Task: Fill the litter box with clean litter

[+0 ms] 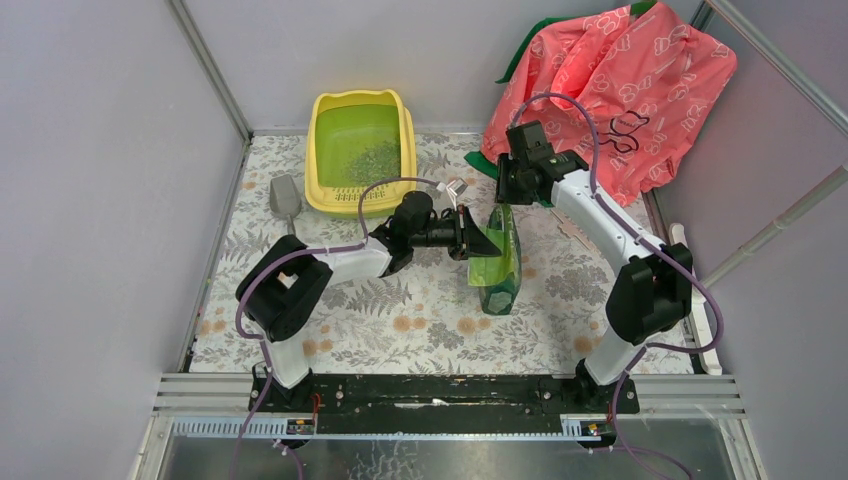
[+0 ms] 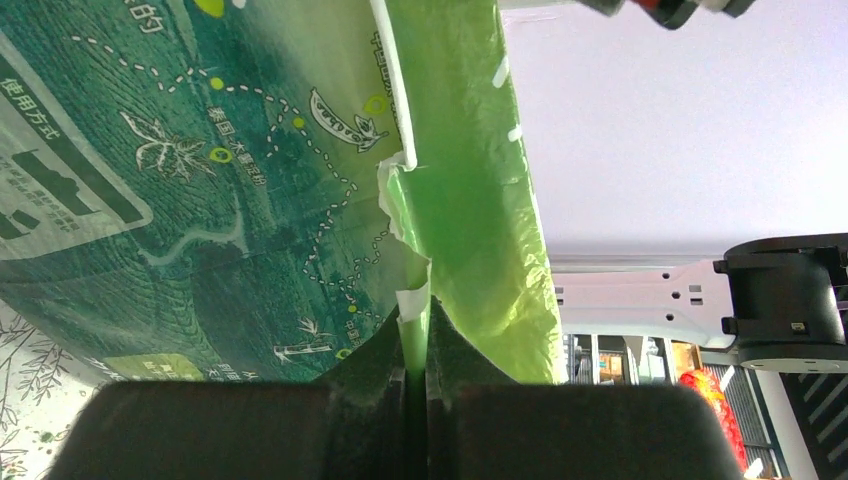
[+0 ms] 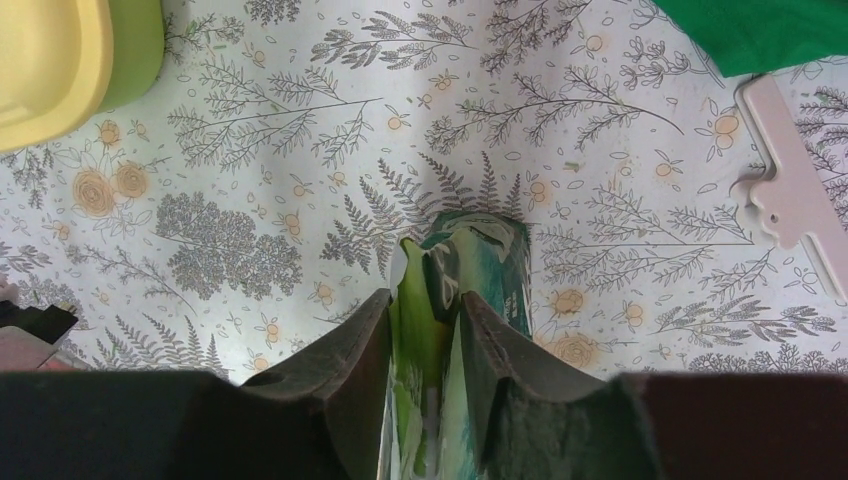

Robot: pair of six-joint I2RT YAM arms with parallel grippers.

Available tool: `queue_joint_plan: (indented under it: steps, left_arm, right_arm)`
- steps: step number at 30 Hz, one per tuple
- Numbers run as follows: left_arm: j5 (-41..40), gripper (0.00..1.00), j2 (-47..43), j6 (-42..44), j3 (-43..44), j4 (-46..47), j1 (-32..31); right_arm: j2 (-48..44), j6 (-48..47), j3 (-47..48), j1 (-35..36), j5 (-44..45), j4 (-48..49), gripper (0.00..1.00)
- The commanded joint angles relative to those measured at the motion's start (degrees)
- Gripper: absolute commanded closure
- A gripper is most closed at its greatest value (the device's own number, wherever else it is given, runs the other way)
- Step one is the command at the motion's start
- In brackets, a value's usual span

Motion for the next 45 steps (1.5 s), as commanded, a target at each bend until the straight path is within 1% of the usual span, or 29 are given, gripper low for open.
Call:
queue_joint_plan:
  steps: [1, 3, 6, 7, 9, 11, 15, 16, 17, 18, 20, 21, 22, 25, 27, 28, 29, 30, 32, 33, 34, 37, 38, 39, 40, 41, 42, 43, 45]
  left_arm:
    - [2.8, 0.92, 0.2, -0.1, -1.0, 3.0, -0.9]
    - [2.8, 0.92, 0.3, -0.3, -1.1, 3.1, -0.9]
    - [2.9, 0.92, 0.4, -0.5, -1.3, 3.6, -0.9]
    - [3.0, 0.92, 0.4, -0.6, -1.4, 3.7, -0.9]
    - [3.0, 0.92, 0.4, -0.5, -1.4, 3.7, -0.9]
    - [3.0, 0.92, 0.3, -0.4, -1.6, 3.8, -0.9]
    - [3.1, 0.92, 0.1, -0.6, -1.9, 4.1, -1.0]
    - [3.0, 0.92, 0.0, -0.7, -2.0, 4.2, -1.0]
    - [3.0, 0.92, -0.2, -0.7, -2.1, 4.1, -1.0]
    - [3.0, 0.92, -0.4, -0.7, -2.2, 4.0, -1.0]
    - [2.9, 0.92, -0.5, -0.5, -2.2, 3.8, -0.9]
    - [2.9, 0.92, -0.4, -0.5, -2.2, 3.7, -1.0]
    - [2.9, 0.92, -0.3, -0.5, -2.2, 3.7, -0.9]
    - [2.8, 0.92, 0.1, -0.5, -2.1, 3.7, -0.9]
    - [2.6, 0.92, 0.3, -0.5, -2.1, 3.7, -0.8]
    - [2.5, 0.92, 0.4, -0.5, -2.1, 3.8, -0.7]
    - [2.4, 0.92, 0.5, -0.5, -2.1, 3.7, -0.7]
    - [2.3, 0.92, 0.5, -0.5, -2.1, 3.9, -0.7]
    - [2.1, 0.92, 0.4, -0.7, -2.2, 4.0, -0.7]
    - [2.0, 0.92, 0.4, -0.7, -2.2, 3.9, -0.7]
    - [2.0, 0.92, 0.3, -0.7, -2.3, 3.8, -0.7]
    - [1.9, 0.92, -0.3, -0.6, -2.7, 3.6, -0.6]
    - [1.7, 0.92, -0.5, -0.6, -2.9, 3.6, -0.5]
    - [1.5, 0.92, -0.5, -0.6, -2.9, 3.7, -0.5]
    - [1.3, 0.92, -0.6, -0.6, -3.0, 3.7, -0.4]
    - [1.3, 0.92, -0.5, -0.6, -2.9, 3.7, -0.4]
    - [1.2, 0.92, -0.5, -0.7, -2.8, 3.7, -0.4]
    - [1.2, 0.92, -0.4, -0.8, -2.8, 3.8, -0.4]
    - [1.1, 0.92, -0.5, -0.8, -2.8, 3.7, -0.4]
  right_arm:
    - [-0.4, -0.4, 2.2, -0.2, 1.6, 1.7, 0.61]
    - [-0.6, -0.3, 2.0, -0.2, 1.4, 2.0, 0.8]
    - [-0.6, -0.2, 1.9, -0.2, 1.3, 2.1, 0.99]
    - [-0.6, -0.2, 1.9, -0.2, 1.3, 2.1, 1.0]
    - [-0.8, -0.2, 1.9, -0.2, 1.5, 2.3, 1.0]
    - [-0.7, -0.2, 2.4, -0.2, 1.3, 2.1, 0.68]
    - [0.6, -0.5, 4.7, -0.2, 1.4, 0.8, 0.57]
    - [1.0, -0.5, 5.2, -0.2, 1.3, 0.4, 0.68]
    - [1.1, -0.7, 5.6, -0.2, 1.0, 0.1, 0.91]
    - [1.0, -0.7, 5.7, -0.2, 0.8, -0.2, 1.0]
    - [0.3, -0.7, 4.9, -0.1, 0.5, -0.7, 0.95]
    - [-0.4, -0.7, 4.3, -0.1, 0.4, -1.1, 0.77]
    - [-1.4, -0.6, 3.4, -0.1, 0.1, -1.3, 0.68]
    - [-4.7, -0.4, 0.1, 0.3, -0.7, -1.6, 0.58]
    - [-6.3, -0.3, -2.3, 0.5, -1.3, -1.7, 0.61]
    - [-7.0, -0.1, -3.6, 0.7, -1.3, -1.7, 0.72]
    - [-7.8, -0.2, -4.7, 0.8, -1.4, -1.6, 0.92]
    - [-8.3, -0.2, -5.8, 1.0, -1.6, -1.6, 1.0]
    - [-9.6, 0.1, -7.2, 1.8, -1.1, -1.8, 1.0]
    - [-10.2, 0.2, -7.5, 2.3, -0.5, -2.1, 0.92]
    - [-10.8, 0.3, -7.8, 2.7, 0.0, -2.6, 0.74]
    - [-12.6, 0.8, -8.3, 4.5, 1.7, -4.1, 0.65]
    - [-13.0, 0.9, -8.5, 5.3, 2.1, -4.6, 0.76]
    - [-13.4, 1.0, -8.5, 6.0, 2.4, -5.2, 0.93]
    - [-13.7, 1.2, -8.5, 6.6, 3.1, -5.7, 1.0]
    - [-14.1, 1.6, -8.7, 7.3, 4.2, -6.1, 0.94]
    - [-14.4, 1.8, -8.8, 7.7, 4.8, -6.7, 0.75]
    - [-14.6, 2.1, -9.0, 8.0, 5.0, -7.2, 0.66]
    - [-15.2, 2.5, -9.4, 8.8, 5.6, -8.3, 0.67]
